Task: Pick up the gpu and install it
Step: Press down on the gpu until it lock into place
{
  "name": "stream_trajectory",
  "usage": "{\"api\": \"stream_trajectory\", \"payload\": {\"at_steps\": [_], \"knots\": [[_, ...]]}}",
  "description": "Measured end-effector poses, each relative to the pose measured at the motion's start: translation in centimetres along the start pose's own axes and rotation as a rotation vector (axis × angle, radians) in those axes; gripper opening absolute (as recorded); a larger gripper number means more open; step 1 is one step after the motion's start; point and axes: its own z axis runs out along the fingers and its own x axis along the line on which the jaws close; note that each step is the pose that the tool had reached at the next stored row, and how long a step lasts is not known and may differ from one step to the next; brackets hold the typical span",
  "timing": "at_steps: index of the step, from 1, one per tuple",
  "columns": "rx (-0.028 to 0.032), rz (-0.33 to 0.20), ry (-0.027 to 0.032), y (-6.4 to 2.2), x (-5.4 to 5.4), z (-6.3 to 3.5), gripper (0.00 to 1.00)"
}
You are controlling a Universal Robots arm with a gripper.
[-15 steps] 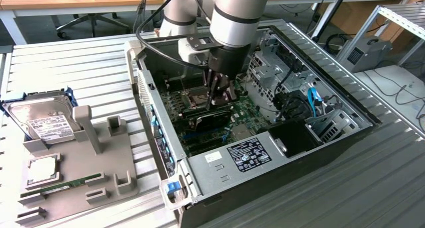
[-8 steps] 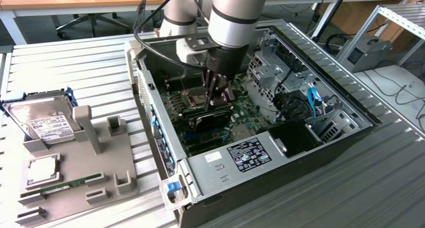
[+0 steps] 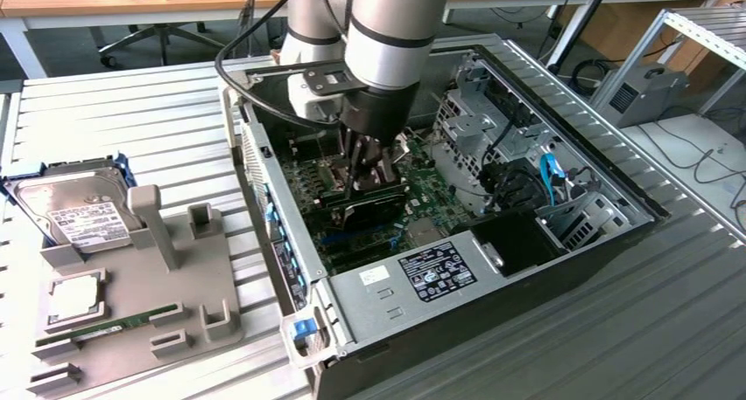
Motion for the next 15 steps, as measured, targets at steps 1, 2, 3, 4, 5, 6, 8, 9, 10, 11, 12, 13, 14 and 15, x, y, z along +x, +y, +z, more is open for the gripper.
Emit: {"api": "stream_trajectory", "payload": {"at_steps": [1, 2, 3, 4, 5, 6, 8, 9, 10, 11, 12, 13, 14, 15], "knots": [[0.0000, 0.000, 0.0001, 0.12, 0.0, 0.10, 0.11], [0.0000, 0.000, 0.0002, 0.26, 0.0, 0.21, 0.11], [-0.0001, 0.000, 0.0002, 0.40, 0.0, 0.32, 0.11], [-0.0001, 0.000, 0.0003, 0.53, 0.0, 0.43, 0.11], [0.0000, 0.000, 0.0003, 0.65, 0.0, 0.51, 0.11], [-0.0001, 0.000, 0.0005, 0.80, 0.0, 0.60, 0.11], [0.0000, 0.000, 0.0004, 0.91, 0.0, 0.71, 0.11], [0.0000, 0.000, 0.0004, 0.92, 0.0, 0.75, 0.11], [0.0000, 0.000, 0.0005, 0.95, 0.1, 0.83, 0.11], [0.0001, 0.000, 0.0003, 0.96, 0.1, 0.93, 0.11], [0.0000, 0.000, 0.0004, 0.99, 0.1, 1.00, 0.11], [-0.0001, 0.000, 0.0006, 1.02, 0.1, 1.08, 0.11], [-0.0002, 0.000, 0.0009, 1.06, 0.1, 1.16, 0.11], [-0.0004, 0.000, 0.0010, 1.12, 0.1, 1.28, 0.11]]}}
